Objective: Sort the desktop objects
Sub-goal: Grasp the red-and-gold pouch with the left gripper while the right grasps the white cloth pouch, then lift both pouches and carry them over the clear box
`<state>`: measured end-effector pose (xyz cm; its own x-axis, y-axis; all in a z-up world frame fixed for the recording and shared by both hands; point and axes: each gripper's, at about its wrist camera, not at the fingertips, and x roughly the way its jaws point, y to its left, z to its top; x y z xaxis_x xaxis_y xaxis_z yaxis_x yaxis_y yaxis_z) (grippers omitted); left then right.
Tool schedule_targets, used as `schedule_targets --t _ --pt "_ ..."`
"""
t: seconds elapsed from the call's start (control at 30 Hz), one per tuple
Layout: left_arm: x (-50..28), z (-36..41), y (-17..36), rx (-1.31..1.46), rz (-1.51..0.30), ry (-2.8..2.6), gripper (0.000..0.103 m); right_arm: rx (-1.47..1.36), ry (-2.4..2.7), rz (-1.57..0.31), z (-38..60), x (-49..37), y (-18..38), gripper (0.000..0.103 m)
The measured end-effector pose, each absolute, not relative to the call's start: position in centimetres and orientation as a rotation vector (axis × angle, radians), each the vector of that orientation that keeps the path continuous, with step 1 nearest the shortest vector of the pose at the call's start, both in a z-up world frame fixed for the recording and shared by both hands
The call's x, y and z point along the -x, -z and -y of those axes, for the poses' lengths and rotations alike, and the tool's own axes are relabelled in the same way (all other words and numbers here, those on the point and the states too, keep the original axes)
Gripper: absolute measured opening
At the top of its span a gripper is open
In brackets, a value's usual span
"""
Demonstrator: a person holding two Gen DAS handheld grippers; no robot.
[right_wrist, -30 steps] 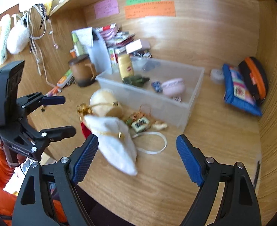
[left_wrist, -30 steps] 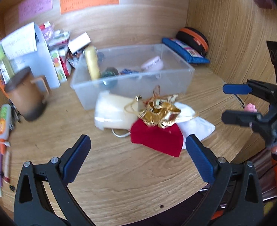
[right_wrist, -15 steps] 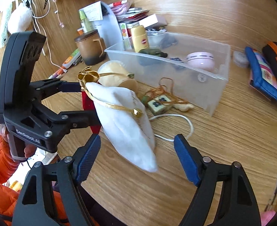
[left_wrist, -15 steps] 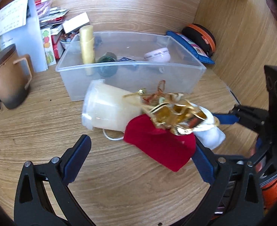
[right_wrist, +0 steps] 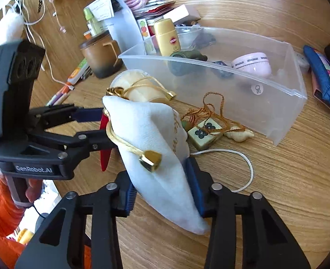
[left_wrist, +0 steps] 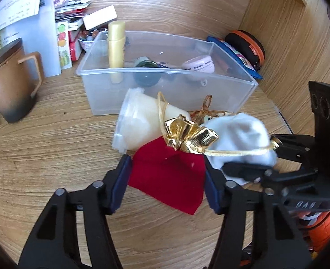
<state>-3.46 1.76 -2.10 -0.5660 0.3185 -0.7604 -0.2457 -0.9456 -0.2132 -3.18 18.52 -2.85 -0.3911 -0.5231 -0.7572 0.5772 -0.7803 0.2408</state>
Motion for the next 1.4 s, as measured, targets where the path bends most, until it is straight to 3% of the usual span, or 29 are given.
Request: schedule_targets --t 0.03,0.07,0.2,0.4,0.87,1.1,1.4 --pt "3.3 -1.6 2.1 1.248 0.127 -2.52 0.047 -1.154 2.181 -0.064 -18.8 3.1 2.7 0.026" --pt "3.3 -1.3 2.2 1.255 0.142 -2.499 0.028 -1.154 2.181 -0.044 -19.1 3.0 2.6 0.024" --pt "2.5 -0.8 2.2 1.249 0.14 -2.479 0.017 -1.144 2.183 -0.006 -19.9 2.5 2.3 0.022" --pt "0.9 -0.4 1.0 1.218 0.108 -2.523 0.008 -1.124 2.181 0.053 -21.2 1.6 1.2 0.02" --pt "-1.6 1.1 -3.5 1.084 0.062 -2.627 0.006 -1.055 2.205 0.094 -22.6 0.9 -2.2 0.019" --pt "-1.3 0.7 -2.2 1.115 0.068 -2.593 0.006 -1.15 2.191 0.096 -24.2 1.0 0.3 0.02" --pt "-0.8 -0.9 -1.7 1.129 0.062 -2.544 0.006 -1.104 2.246 -0.043 -23.3 0.9 -0.1 0.033"
